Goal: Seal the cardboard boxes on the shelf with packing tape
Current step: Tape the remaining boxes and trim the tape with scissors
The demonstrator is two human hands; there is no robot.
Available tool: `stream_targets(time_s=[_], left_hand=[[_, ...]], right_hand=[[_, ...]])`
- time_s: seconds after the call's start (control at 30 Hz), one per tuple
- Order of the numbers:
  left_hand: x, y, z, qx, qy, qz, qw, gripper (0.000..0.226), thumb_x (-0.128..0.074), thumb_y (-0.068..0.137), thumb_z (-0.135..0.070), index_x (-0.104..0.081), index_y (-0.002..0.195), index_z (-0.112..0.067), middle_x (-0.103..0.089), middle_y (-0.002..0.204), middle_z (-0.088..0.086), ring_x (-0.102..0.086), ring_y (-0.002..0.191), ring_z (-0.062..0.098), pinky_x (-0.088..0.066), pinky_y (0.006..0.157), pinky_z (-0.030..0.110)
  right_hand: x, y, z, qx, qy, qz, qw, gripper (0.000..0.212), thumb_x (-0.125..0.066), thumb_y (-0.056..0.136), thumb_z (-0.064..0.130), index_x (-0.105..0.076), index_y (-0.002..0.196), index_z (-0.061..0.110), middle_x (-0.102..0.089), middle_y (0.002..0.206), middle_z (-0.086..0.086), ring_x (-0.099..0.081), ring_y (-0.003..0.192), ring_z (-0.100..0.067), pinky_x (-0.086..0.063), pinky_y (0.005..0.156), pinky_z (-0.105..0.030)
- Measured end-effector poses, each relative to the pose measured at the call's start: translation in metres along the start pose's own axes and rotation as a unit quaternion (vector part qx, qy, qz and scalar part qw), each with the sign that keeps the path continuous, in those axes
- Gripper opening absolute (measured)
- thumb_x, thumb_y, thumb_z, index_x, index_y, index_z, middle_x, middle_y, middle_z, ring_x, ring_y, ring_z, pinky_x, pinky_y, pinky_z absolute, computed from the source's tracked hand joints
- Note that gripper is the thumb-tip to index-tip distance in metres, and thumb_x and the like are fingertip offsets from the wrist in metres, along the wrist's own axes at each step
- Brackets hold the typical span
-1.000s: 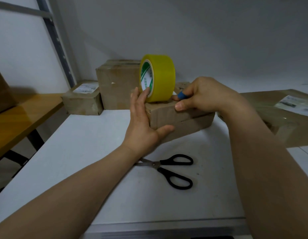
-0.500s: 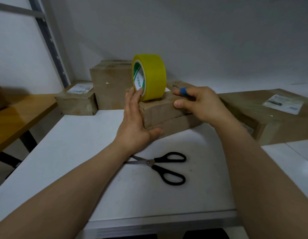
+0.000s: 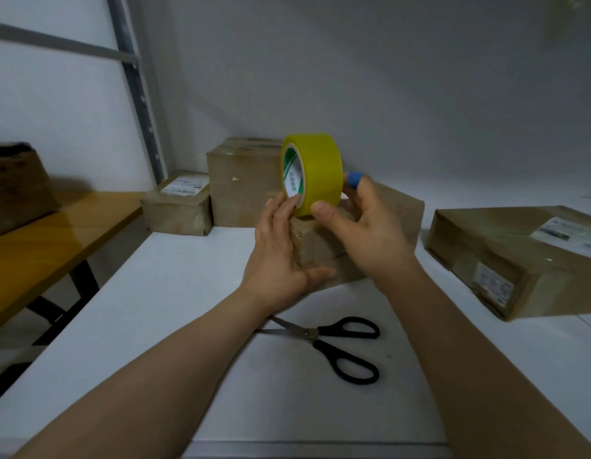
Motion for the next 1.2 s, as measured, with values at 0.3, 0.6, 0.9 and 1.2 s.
stream_targets(time_s=[0.3, 0.6, 0.9, 1.2], left_hand=[[0.006, 0.000, -0.009, 0.052, 0.039, 0.011, 0.998, 0.151, -0.090, 0.058, -0.057, 0.025, 0.154, -0.035, -0.009, 0.162, -0.004, -0.010, 0.150, 0.017, -0.028, 0.119, 0.039], [0.010, 0.005, -0.004, 0.059, 0.039, 0.040, 0.997, 0.145, -0.092, 0.055, -0.053, 0.006, 0.159, -0.027, -0.010, 0.160, -0.002, -0.015, 0.148, 0.021, -0.030, 0.119, 0.045], [0.011, 0.004, -0.003, 0.049, 0.031, 0.025, 0.998, 0.115, -0.090, 0.057, -0.042, -0.019, 0.149, -0.038, -0.017, 0.138, -0.017, -0.022, 0.133, 0.018, -0.040, 0.111, 0.046], [0.011, 0.009, -0.011, 0.031, 0.253, -0.016, 0.967, 0.093, -0.065, 0.064, -0.074, -0.031, 0.142, -0.039, -0.020, 0.151, 0.007, -0.012, 0.146, 0.034, 0.021, 0.115, 0.058]], right_hand=[[0.001, 0.000, 0.019, -0.056, 0.189, -0.042, 0.980, 0.019, -0.053, 0.103, 0.034, -0.062, 0.097, 0.019, -0.071, 0.087, 0.005, -0.067, 0.085, -0.010, -0.056, 0.085, -0.035], [0.014, -0.030, 0.039, -0.079, 0.228, -0.071, 0.968, 0.047, -0.068, 0.084, 0.051, -0.072, 0.108, 0.011, -0.072, 0.107, -0.015, -0.072, 0.093, -0.028, -0.060, 0.082, -0.047], [0.019, -0.061, 0.014, -0.136, 0.178, 0.010, 0.974, 0.022, -0.059, 0.075, 0.037, -0.072, 0.064, 0.022, -0.072, 0.065, 0.011, -0.068, 0.063, -0.005, -0.053, 0.076, -0.037], [0.021, -0.053, -0.007, -0.284, 0.154, -0.028, 0.946, 0.118, -0.063, 0.033, 0.067, -0.049, 0.140, 0.020, -0.057, 0.130, -0.015, -0.059, 0.113, -0.040, -0.049, 0.098, -0.060]])
Point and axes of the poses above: each hand's wrist, its own y-axis towards the middle knuckle, its own x-axis out of the back of the hand, z = x × y, the point moved 1 cm from there along y, towards the middle knuckle
